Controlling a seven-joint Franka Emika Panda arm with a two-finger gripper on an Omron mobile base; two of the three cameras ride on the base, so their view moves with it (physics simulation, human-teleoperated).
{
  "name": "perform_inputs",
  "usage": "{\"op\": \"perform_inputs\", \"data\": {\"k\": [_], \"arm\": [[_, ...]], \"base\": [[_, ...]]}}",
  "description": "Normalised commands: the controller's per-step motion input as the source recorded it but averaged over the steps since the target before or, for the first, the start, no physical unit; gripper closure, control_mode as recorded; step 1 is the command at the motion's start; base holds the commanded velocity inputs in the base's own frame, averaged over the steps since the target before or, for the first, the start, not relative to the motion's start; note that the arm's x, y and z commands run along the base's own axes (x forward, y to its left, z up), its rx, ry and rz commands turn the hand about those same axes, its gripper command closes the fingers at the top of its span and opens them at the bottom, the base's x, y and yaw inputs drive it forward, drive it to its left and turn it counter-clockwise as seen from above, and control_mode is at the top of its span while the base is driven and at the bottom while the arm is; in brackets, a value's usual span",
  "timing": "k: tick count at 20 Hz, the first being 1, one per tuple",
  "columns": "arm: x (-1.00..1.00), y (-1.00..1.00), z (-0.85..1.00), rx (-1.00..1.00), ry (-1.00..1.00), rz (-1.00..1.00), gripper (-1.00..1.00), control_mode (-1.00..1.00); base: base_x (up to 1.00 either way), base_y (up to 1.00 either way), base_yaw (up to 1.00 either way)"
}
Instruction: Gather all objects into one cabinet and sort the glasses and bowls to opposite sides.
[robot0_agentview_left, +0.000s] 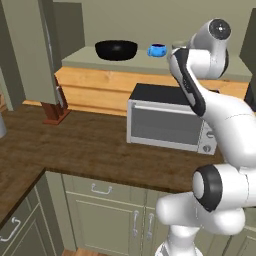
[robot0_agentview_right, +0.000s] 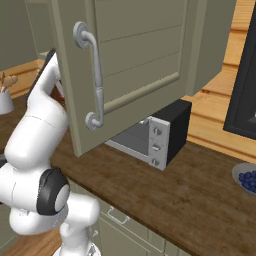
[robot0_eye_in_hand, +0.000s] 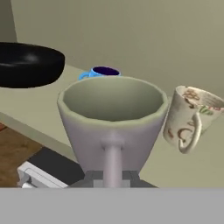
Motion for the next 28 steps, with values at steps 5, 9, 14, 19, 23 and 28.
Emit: {"op": "perform_inputs", "data": {"k": [5,9,14,19,23,28], "arm": [[0.45,-0.06,-0.15,0.00,0.00,0.00,1.00,-1.00],[0.41,0.00,-0.36,-0.01,0.00,0.00,1.00,-1.00],[0.42,0.00,-0.09,0.00,0.00,0.00,1.00,-1.00],[0.43,-0.10,0.00,0.00,0.00,-0.01,1.00,-1.00],[0.22,-0.24,-0.02,0.01,0.00,-0.05,1.00,-1.00],[0.12,-0.36,-0.14,0.01,0.00,-0.08,1.00,-1.00]], "base": [[0.00,0.00,0.00],[0.00,0.00,0.00],[0.00,0.00,0.00],[0.00,0.00,0.00],[0.00,0.00,0.00],[0.00,0.00,0.00]]}}
